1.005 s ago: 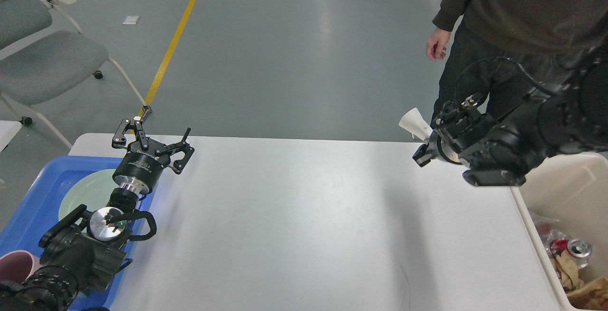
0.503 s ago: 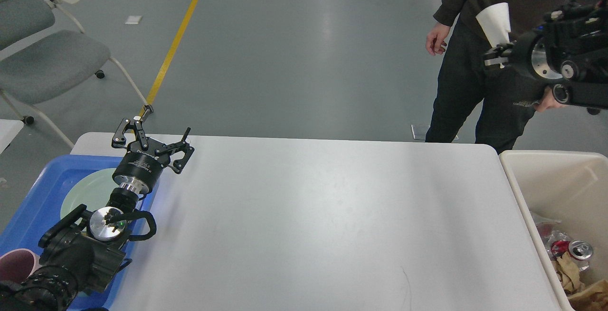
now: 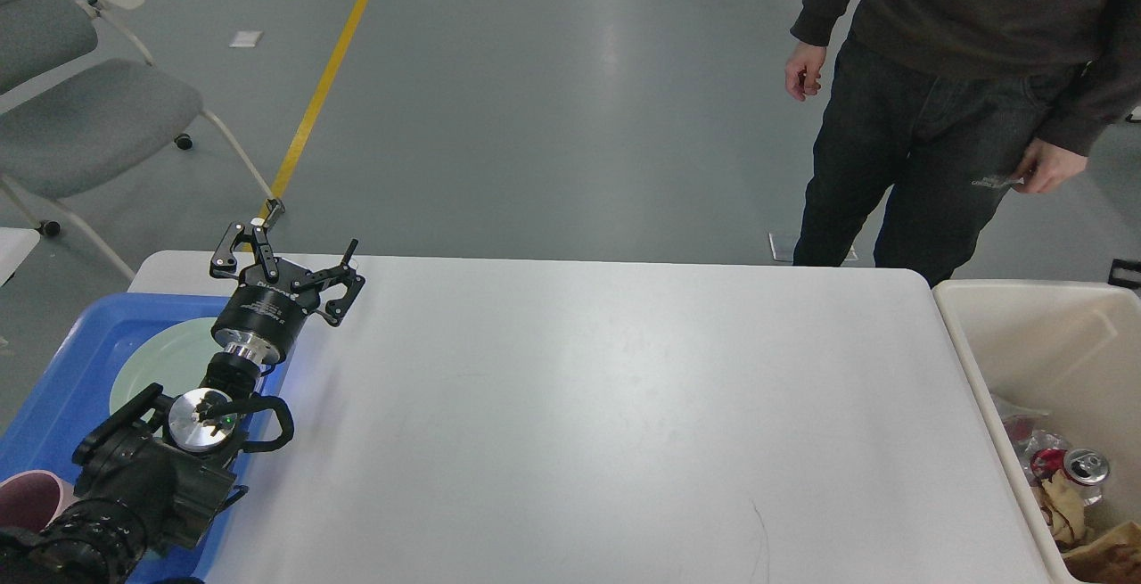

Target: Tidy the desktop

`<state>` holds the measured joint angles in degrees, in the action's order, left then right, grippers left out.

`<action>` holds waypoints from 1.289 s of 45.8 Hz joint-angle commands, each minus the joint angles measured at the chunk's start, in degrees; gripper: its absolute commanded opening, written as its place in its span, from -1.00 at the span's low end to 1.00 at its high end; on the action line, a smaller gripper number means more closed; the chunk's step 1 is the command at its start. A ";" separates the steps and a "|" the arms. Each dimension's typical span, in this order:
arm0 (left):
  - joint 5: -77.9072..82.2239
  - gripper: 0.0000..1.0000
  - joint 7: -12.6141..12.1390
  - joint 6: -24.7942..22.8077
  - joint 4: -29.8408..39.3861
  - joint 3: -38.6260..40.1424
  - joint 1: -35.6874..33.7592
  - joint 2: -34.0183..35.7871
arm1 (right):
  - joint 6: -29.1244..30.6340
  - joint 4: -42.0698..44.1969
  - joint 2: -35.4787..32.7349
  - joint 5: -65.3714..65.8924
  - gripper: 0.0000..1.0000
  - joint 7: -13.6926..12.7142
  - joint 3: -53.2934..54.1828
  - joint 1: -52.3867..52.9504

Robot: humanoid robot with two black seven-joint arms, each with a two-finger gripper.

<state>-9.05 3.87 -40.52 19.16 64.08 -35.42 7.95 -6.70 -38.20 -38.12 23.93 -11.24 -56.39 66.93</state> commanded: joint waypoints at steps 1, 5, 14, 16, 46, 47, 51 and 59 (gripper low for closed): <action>0.00 0.93 0.00 0.00 0.00 -0.01 0.00 -0.04 | -0.15 6.63 2.52 -0.20 -0.38 0.08 6.37 -9.52; 0.00 0.93 0.00 0.00 0.00 -0.01 0.00 0.04 | -0.15 11.03 4.81 -0.38 0.19 0.08 10.33 -14.01; 0.00 0.93 0.00 0.00 0.00 -0.01 0.00 0.04 | -0.15 15.08 7.71 -0.38 0.87 0.08 13.67 -18.24; 0.00 0.93 0.00 0.00 0.00 -0.01 0.00 0.04 | -0.15 15.08 7.71 -0.38 0.87 0.08 14.03 -18.24; 0.00 0.93 0.00 0.00 0.00 -0.01 0.00 0.04 | -7.27 9.99 8.50 -1.43 1.00 0.69 79.92 -16.13; 0.00 0.93 0.00 0.00 0.00 -0.01 0.00 0.04 | -7.19 8.50 8.68 -1.43 1.00 0.78 81.60 -16.22; 0.00 0.93 0.00 0.00 0.00 -0.01 0.00 0.04 | -7.19 1.39 8.68 -1.43 1.00 3.06 86.44 -17.36; 0.00 0.93 0.00 0.00 0.00 -0.01 0.00 0.04 | -7.18 -9.87 9.73 -1.52 1.00 9.57 97.42 -22.45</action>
<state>-9.05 3.87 -40.51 19.16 64.08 -35.43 7.98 -13.90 -41.52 -29.35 22.51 -4.82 33.56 47.88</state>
